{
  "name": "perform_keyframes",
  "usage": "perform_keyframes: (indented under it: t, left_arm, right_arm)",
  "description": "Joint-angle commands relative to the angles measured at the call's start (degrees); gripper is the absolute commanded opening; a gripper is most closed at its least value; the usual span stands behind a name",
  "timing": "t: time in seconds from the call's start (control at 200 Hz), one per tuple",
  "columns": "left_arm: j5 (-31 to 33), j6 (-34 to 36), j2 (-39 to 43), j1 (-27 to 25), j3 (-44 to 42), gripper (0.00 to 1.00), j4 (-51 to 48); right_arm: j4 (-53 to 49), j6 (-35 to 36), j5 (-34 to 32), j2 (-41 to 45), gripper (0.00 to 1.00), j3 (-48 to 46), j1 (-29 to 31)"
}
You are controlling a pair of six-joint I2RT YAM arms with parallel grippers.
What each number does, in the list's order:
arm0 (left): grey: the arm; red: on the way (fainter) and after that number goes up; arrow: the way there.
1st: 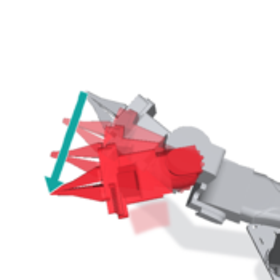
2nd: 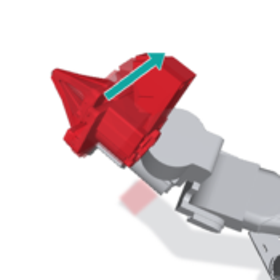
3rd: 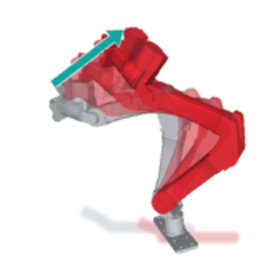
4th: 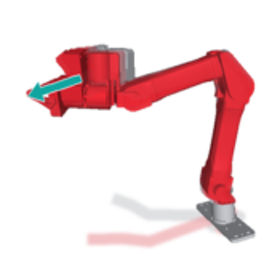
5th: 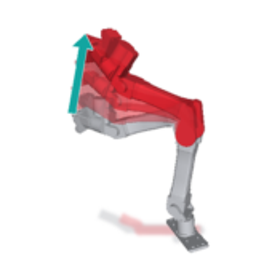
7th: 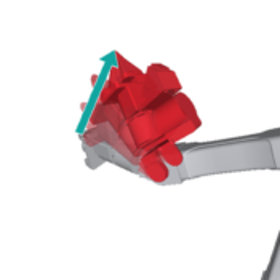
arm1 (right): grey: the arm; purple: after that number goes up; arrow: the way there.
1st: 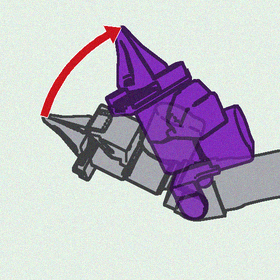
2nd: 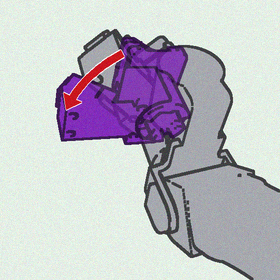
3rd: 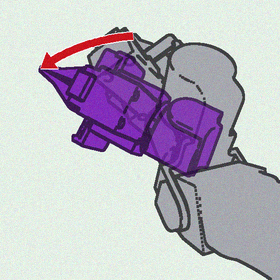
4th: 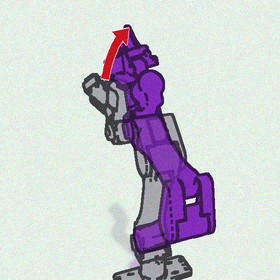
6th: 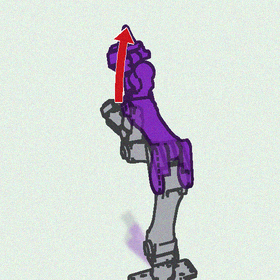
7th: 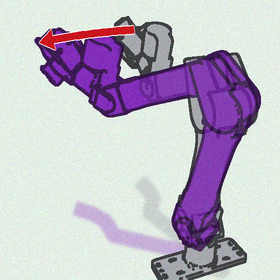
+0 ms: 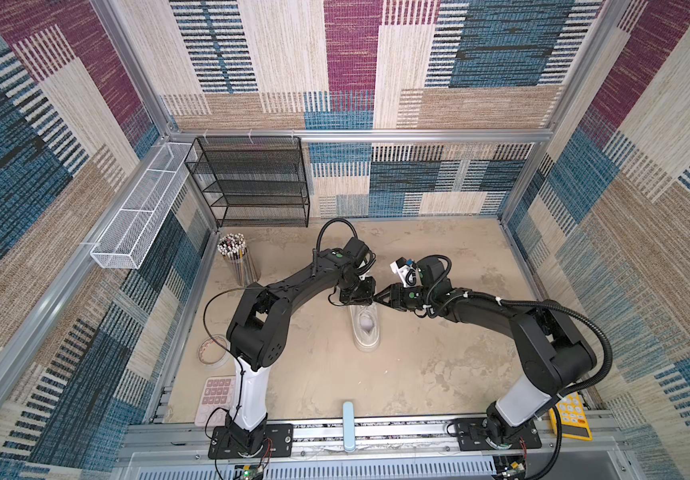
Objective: Tie the shoes
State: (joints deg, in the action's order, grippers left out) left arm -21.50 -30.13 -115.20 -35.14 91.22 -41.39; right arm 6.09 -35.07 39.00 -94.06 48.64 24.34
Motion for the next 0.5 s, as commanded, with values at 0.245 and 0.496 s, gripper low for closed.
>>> perform_keyframes:
  t: [0.245, 0.496]
  left_arm:
    - [-1.2, -0.4, 0.3, 0.1, 0.0, 0.0, -0.4]
    - [-1.3, -0.5, 0.8, 0.2, -0.6, 0.0, -0.3]
  right_arm:
    - [4.4, -2.7, 0.7, 1.8, 0.08, -5.8, -0.2]
    - [8.9, -4.8, 4.2, -2.4, 0.08, -5.0, 0.6]
